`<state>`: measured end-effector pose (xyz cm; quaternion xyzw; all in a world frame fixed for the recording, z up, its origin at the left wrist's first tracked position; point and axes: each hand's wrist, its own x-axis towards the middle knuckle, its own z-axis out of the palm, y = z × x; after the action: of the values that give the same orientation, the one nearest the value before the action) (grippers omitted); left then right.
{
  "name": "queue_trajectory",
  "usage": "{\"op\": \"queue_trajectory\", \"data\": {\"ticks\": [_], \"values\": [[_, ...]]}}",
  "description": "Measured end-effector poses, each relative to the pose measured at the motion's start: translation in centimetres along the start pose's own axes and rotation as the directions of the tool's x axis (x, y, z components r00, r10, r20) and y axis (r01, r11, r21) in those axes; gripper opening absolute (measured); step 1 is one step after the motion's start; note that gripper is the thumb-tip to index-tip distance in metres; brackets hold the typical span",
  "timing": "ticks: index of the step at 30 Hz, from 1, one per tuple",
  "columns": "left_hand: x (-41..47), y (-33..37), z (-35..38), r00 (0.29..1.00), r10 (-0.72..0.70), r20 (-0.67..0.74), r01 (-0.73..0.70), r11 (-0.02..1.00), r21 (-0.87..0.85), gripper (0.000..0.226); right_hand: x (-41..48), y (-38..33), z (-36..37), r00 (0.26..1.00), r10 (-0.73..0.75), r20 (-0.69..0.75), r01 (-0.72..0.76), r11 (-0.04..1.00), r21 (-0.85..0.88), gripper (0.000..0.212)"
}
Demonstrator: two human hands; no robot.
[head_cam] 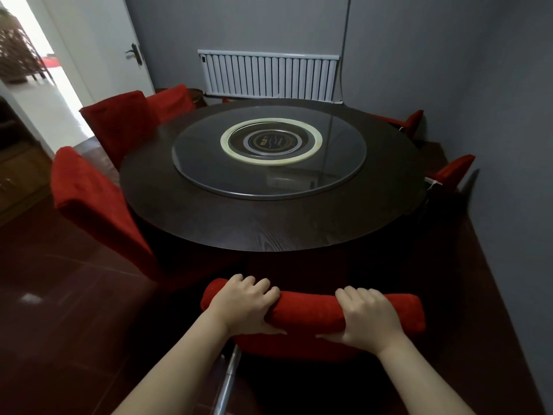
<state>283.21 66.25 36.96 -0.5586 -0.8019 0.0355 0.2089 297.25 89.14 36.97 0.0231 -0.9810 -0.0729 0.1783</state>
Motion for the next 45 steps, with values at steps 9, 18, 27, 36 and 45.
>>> {"op": "queue_trajectory", "data": {"ticks": [9, 18, 27, 36, 45], "values": [[6.1, 2.6, 0.2, 0.991, -0.100, -0.085, 0.098, 0.995, -0.023, 0.071, 1.7, 8.3, 1.5, 0.992, -0.103, -0.075, 0.102, 0.995, -0.010, 0.073], [10.8, 6.2, 1.2, 0.989, -0.123, -0.081, 0.123, 0.992, -0.002, 0.070, 1.6, 14.9, 3.0, 0.979, -0.185, -0.088, 0.187, 0.982, 0.025, 0.072], [7.4, 3.0, -0.2, 0.999, -0.052, -0.002, 0.052, 0.997, 0.060, 0.071, 1.3, 9.4, 1.5, 0.990, -0.098, -0.097, 0.107, 0.989, 0.101, 0.070], [5.5, 2.4, -0.4, 0.994, -0.099, 0.043, 0.096, 0.993, 0.068, 0.072, 0.8, 7.2, 3.0, 0.972, -0.135, -0.194, 0.160, 0.980, 0.121, 0.064], [10.4, 6.8, 0.9, 0.983, -0.183, 0.024, 0.182, 0.983, 0.025, 0.068, 0.7, 14.8, 5.1, 0.945, -0.236, -0.229, 0.254, 0.966, 0.054, 0.070]]}}
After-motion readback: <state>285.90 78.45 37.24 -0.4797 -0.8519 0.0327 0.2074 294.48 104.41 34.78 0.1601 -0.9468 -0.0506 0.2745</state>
